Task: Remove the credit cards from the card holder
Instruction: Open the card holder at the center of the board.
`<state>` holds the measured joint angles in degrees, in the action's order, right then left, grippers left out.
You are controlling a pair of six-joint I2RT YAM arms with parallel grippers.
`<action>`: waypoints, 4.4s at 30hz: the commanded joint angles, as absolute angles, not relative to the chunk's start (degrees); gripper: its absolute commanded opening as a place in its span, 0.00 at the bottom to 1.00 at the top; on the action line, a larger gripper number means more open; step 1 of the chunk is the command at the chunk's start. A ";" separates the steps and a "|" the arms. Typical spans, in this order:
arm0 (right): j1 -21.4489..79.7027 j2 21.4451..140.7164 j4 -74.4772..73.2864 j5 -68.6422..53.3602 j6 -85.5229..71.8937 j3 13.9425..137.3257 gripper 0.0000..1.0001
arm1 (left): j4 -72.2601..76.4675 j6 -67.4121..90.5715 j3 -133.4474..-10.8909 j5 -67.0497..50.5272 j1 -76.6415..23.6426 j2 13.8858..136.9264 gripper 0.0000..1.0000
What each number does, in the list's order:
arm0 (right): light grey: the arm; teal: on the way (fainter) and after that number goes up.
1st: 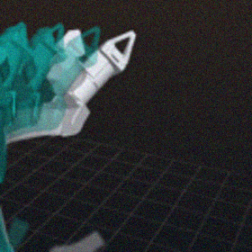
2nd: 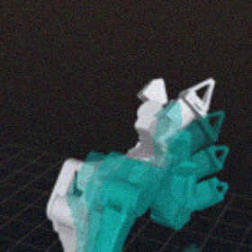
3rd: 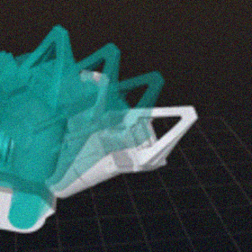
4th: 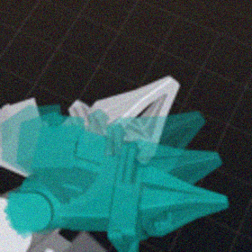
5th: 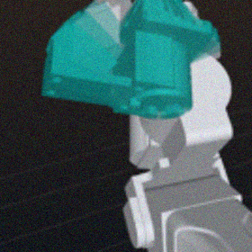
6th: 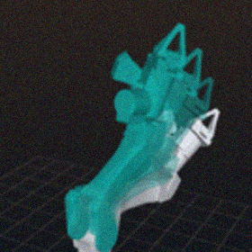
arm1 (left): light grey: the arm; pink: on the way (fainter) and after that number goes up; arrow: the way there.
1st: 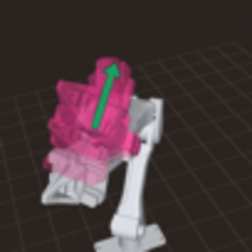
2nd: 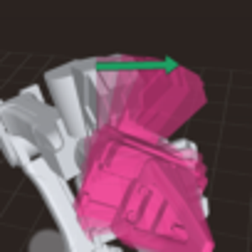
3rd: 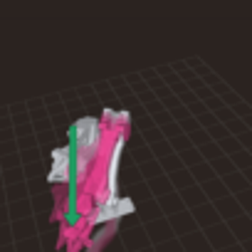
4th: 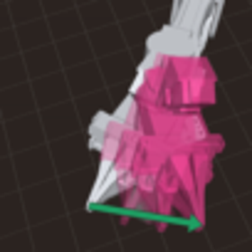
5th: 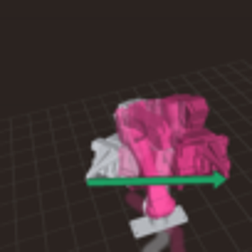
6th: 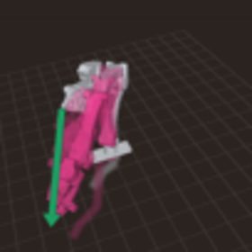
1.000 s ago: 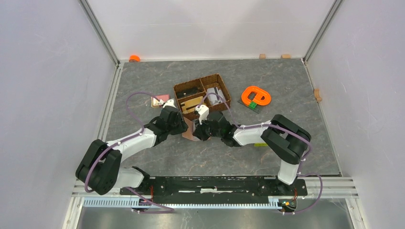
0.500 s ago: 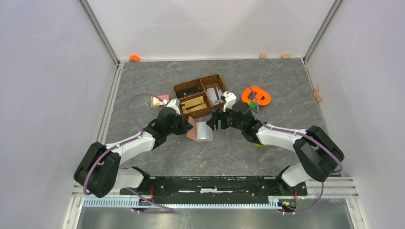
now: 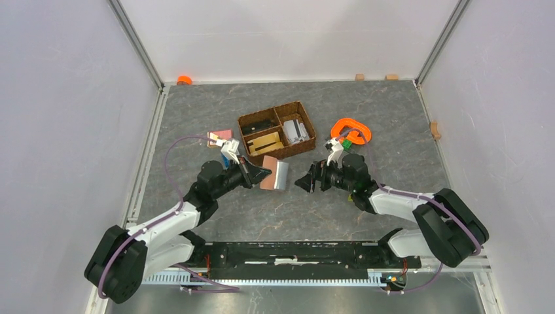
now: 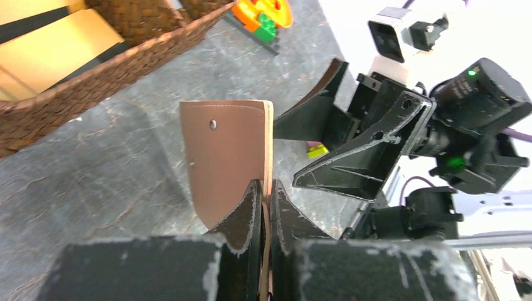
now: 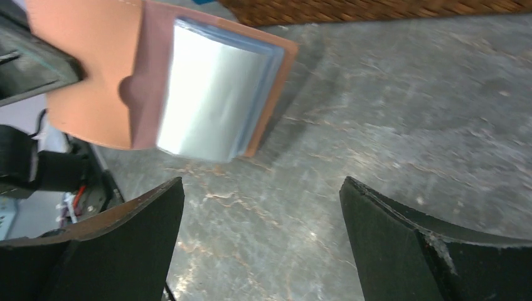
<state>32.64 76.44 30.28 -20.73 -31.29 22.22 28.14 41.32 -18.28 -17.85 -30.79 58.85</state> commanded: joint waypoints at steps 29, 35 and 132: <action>31.99 76.61 89.89 -40.25 -52.92 10.07 0.98 | 77.97 57.94 -12.83 -36.55 -35.07 60.14 0.02; 31.76 78.75 98.76 -42.21 -57.77 9.89 0.94 | 76.96 57.13 -12.86 -35.58 -34.99 60.96 0.02; 32.87 83.81 16.80 -26.76 -26.79 33.20 0.61 | 11.69 41.10 -41.06 -19.10 -37.53 97.38 0.30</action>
<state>32.60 86.04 14.90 -26.44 -28.32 33.85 11.73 42.63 -41.41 -20.36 -37.47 97.47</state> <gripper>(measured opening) 0.613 0.325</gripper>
